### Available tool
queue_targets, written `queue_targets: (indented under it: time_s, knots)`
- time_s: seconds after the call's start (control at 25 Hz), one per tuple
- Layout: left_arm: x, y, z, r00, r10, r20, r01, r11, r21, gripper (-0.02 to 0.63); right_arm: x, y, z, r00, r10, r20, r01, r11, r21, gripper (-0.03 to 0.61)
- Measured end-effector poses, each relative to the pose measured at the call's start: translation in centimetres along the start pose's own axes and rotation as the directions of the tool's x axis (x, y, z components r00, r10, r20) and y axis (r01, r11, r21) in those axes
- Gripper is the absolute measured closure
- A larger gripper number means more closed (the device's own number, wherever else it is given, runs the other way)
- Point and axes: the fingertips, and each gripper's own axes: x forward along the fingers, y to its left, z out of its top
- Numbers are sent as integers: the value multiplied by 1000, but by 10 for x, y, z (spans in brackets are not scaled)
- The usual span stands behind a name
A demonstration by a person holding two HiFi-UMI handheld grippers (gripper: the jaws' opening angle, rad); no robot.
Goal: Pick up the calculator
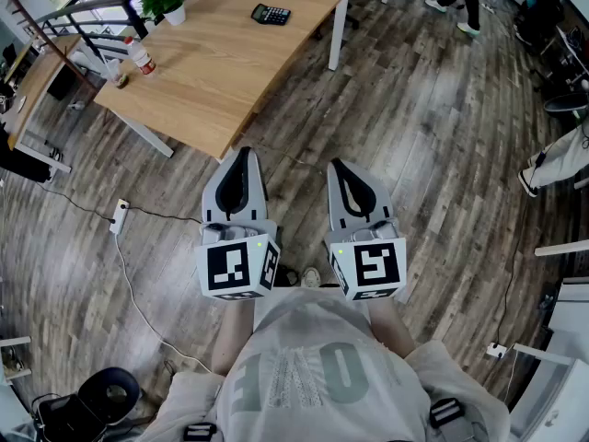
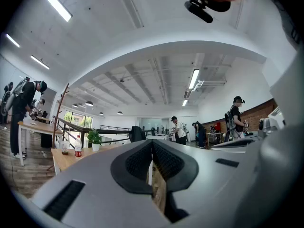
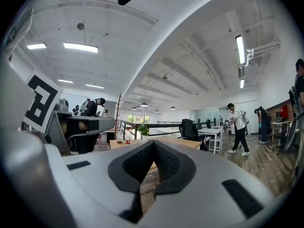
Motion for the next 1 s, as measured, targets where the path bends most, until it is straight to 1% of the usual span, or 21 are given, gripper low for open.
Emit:
queue_targets:
  time_s: [0.2, 0.32, 0.48, 0.6, 0.76, 1.0]
  knots:
    - [2, -8, -2, 1000, 3, -2, -3, 1000, 8, 604, -1, -8, -2, 1000, 4, 11, -4, 1000, -8, 560]
    - [5, -10, 1, 1000, 3, -1, -3, 1000, 25, 604, -1, -15, -2, 1000, -14, 9, 14, 1000, 5, 561]
    - [6, -6, 2, 1000, 23, 1, -23, 999, 30, 604, 2, -17, -1, 1000, -9, 8, 9, 1000, 5, 561]
    - [9, -1, -3, 999, 30, -11, -30, 999, 36, 604, 6, -18, -5, 1000, 3, 7, -4, 1000, 25, 560]
    - [21, 6, -5, 999, 34, -9, -33, 999, 33, 604, 21, -19, -9, 1000, 23, 17, -24, 998, 56, 560]
    - [58, 21, -18, 999, 31, -19, -31, 999, 12, 604, 56, -28, -12, 1000, 27, 6, -28, 999, 27, 560]
